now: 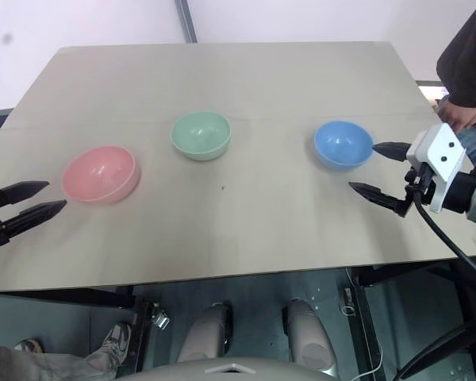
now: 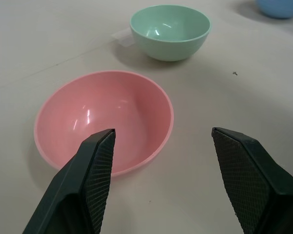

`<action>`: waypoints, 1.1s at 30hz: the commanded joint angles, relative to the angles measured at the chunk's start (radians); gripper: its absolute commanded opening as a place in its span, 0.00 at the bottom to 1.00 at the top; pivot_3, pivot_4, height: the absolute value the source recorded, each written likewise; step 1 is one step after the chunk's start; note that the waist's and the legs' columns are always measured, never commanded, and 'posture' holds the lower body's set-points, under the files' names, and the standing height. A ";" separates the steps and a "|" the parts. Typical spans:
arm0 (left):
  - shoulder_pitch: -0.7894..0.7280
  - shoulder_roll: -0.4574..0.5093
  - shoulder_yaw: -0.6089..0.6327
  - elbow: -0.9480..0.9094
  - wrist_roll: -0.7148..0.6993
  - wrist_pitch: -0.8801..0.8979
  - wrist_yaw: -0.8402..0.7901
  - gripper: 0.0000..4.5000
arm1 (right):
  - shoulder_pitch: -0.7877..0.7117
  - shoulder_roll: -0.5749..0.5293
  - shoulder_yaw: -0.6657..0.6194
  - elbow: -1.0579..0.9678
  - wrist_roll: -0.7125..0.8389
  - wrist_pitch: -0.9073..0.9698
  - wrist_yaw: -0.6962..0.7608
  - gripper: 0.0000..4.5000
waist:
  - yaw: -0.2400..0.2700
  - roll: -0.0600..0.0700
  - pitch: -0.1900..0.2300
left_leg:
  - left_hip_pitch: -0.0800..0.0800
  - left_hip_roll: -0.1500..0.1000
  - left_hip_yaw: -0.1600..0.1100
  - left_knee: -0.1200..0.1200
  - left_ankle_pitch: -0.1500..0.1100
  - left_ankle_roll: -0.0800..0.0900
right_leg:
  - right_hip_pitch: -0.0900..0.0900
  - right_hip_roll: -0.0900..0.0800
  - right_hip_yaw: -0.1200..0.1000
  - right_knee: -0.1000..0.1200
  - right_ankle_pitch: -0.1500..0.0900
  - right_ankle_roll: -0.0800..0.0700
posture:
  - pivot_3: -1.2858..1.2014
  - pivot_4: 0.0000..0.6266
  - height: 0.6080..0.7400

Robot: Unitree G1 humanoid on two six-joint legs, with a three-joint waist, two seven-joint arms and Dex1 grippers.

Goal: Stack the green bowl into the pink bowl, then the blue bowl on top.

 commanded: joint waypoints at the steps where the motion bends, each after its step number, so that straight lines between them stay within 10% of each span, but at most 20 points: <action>1: -0.024 0.025 0.001 -0.003 0.016 -0.026 -0.020 0.74 | -0.013 -0.016 -0.020 -0.032 0.006 -0.006 -0.009 1.00 | 0.000 0.000 0.000 | 0.000 0.000 0.000 0.000 0.000 0.000 | 0.000 0.000 0.000 0.000 0.000 0.000 | 0.52 0.24 0.90; 16: -0.072 -0.009 -0.109 -0.229 0.212 -0.010 0.238 0.74 | -0.125 0.019 0.095 -0.059 0.047 0.005 -0.007 1.00 | 0.002 0.000 0.000 | 0.000 0.000 0.000 0.000 0.000 0.000 | 0.000 0.000 0.000 0.000 0.000 0.000 | 0.52 0.24 0.90; 28: -0.114 0.212 -0.382 -0.434 0.436 0.284 0.368 0.74 | -0.167 0.072 0.170 -0.107 0.074 0.023 -0.033 1.00 | 0.000 0.000 0.001 | 0.000 0.000 0.000 0.000 0.000 0.000 | 0.000 0.000 0.000 0.000 0.002 0.004 | 0.52 0.24 0.90; 33: -0.152 0.203 -0.521 -0.420 0.530 0.277 0.405 0.36 | -0.178 0.088 0.184 -0.112 0.069 0.014 -0.035 1.00 | -0.003 0.000 0.001 | 0.000 0.000 0.000 0.000 0.000 0.000 | 0.000 0.001 0.000 0.001 0.002 0.004 | 0.52 0.24 0.90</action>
